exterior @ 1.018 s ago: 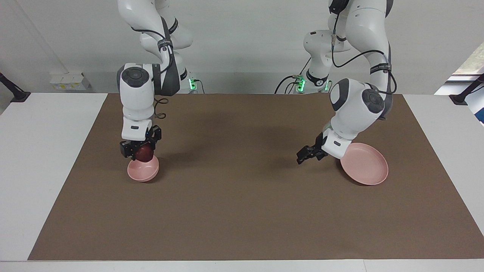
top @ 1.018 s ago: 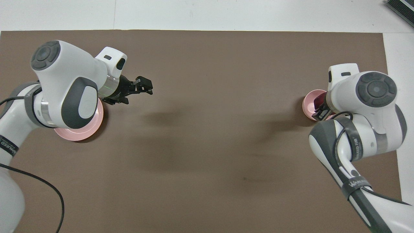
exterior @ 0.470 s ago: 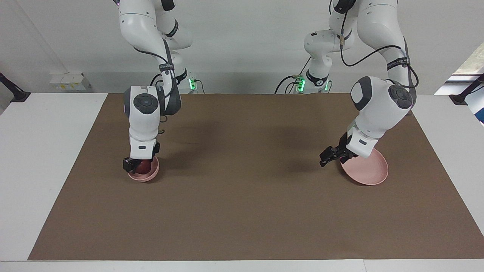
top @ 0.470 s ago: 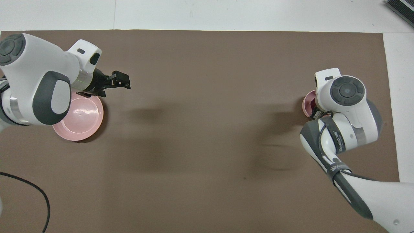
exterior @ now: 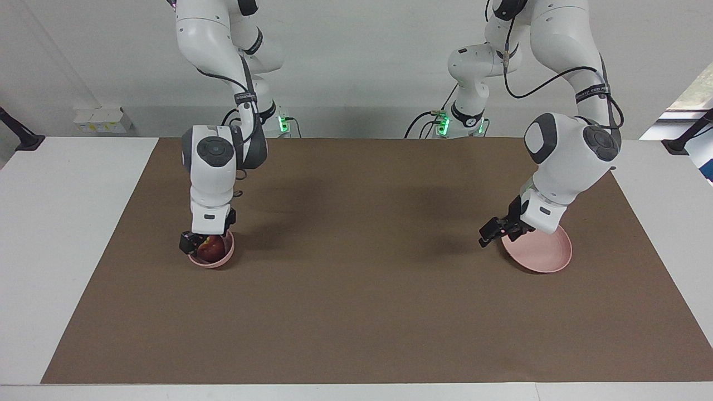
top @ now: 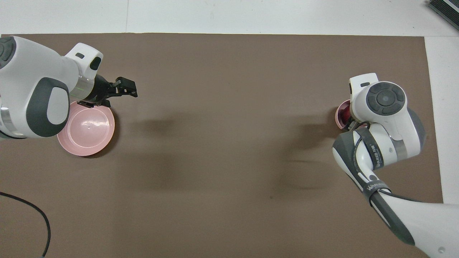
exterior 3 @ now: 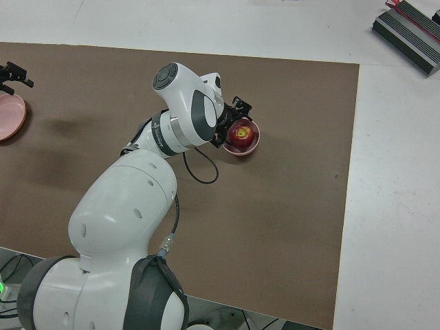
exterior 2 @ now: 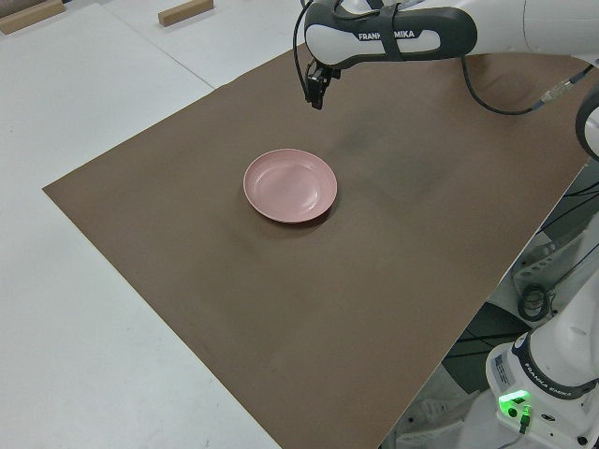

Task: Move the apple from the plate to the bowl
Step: 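Lower the apple into the pink bowl with the right gripper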

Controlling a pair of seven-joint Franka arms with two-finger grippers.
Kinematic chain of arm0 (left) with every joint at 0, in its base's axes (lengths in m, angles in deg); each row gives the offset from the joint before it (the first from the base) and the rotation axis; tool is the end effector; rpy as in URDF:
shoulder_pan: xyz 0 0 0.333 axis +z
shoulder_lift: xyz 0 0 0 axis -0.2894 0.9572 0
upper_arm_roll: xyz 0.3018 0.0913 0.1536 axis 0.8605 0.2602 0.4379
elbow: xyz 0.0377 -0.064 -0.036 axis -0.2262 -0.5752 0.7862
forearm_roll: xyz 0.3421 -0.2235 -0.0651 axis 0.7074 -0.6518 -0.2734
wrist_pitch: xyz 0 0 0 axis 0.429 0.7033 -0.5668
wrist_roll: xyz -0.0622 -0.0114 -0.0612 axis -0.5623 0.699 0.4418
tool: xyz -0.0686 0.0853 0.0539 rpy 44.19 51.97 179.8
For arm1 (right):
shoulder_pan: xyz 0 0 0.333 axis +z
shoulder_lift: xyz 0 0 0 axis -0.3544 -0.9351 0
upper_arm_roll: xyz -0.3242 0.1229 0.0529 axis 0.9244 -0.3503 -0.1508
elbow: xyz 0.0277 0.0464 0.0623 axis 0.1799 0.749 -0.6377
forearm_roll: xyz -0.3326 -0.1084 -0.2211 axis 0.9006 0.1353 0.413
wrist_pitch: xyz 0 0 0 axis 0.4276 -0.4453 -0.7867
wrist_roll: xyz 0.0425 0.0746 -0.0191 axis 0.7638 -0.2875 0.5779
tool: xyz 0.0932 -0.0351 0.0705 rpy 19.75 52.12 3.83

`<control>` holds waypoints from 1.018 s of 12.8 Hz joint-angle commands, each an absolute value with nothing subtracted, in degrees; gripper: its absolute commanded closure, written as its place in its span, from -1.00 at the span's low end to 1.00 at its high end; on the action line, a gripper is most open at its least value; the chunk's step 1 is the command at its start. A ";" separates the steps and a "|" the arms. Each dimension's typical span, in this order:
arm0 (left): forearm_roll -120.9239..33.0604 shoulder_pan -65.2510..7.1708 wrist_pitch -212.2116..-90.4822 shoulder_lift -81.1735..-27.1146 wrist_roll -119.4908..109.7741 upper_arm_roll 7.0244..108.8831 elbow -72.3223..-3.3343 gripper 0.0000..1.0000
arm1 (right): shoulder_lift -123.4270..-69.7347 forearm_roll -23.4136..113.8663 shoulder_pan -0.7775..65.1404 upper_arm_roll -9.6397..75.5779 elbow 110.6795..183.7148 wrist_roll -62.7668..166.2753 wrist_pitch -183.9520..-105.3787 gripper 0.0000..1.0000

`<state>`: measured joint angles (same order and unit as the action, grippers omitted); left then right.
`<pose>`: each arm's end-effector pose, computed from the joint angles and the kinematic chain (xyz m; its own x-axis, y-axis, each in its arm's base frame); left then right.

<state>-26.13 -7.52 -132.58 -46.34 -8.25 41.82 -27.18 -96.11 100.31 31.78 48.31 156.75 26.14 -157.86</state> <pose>0.6709 -0.1046 0.4319 0.9727 0.2318 -0.0097 0.2280 -0.9476 0.2239 0.6353 0.0209 0.3544 0.6200 0.7568 -0.2067 0.7770 -0.5557 0.2959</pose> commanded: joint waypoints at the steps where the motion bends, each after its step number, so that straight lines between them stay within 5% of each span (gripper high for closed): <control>1: -24.95 -5.14 -131.27 -47.15 -8.49 41.38 -27.24 -1.00 | -92.50 99.12 32.36 47.90 156.13 27.85 -152.95 -1.00; 6: -24.95 -8.55 -123.55 -49.96 -8.31 46.82 -23.48 -1.00 | -91.35 78.40 30.87 48.69 144.90 32.30 -135.56 -1.00; 13: -24.95 -20.69 -117.12 -55.50 -8.31 60.81 -21.71 -1.00 | -87.84 72.30 31.04 48.43 138.29 67.64 -122.54 -1.00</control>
<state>-26.08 -19.19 -119.04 -54.35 -8.18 59.03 -21.79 -89.29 74.13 31.40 48.82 139.79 62.50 -126.34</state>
